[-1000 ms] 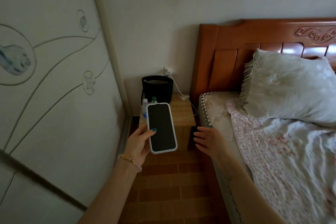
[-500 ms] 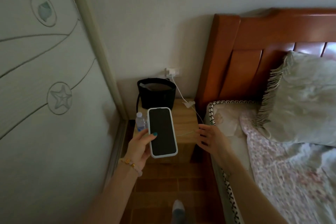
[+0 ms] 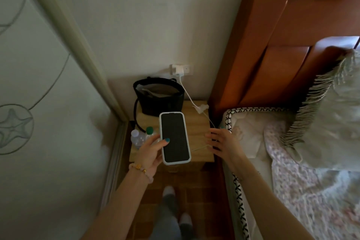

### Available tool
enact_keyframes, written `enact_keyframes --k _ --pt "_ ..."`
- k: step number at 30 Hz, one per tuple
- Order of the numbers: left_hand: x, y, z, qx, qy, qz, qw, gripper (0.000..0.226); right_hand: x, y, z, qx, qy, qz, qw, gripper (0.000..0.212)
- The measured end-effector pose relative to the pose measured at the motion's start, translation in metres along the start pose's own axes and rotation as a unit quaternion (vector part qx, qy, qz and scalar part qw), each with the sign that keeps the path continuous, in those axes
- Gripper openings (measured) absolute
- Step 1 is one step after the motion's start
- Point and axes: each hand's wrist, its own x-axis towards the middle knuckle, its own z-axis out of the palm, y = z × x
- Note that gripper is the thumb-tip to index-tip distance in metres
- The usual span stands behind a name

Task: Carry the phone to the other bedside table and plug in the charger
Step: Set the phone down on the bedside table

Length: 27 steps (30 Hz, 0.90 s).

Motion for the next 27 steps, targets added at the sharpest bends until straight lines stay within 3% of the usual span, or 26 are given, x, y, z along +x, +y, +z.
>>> enact_keyframes --k 10,18,27 --pt "0.119 0.019 0.026 0.023 -0.029 -0.097 0.995 0.033 0.102 -0.022 0.031 0.04 -0.002 0.07 0.997 0.034" --pt "0.196 0.017 0.03 0.051 -0.057 -0.159 0.984 0.032 0.164 -0.019 0.043 -0.032 -0.043 0.095 0.994 0.039" --pt "0.228 0.002 0.043 0.094 -0.079 -0.176 0.977 0.033 0.202 0.009 0.036 -0.059 0.012 0.122 0.991 0.026"
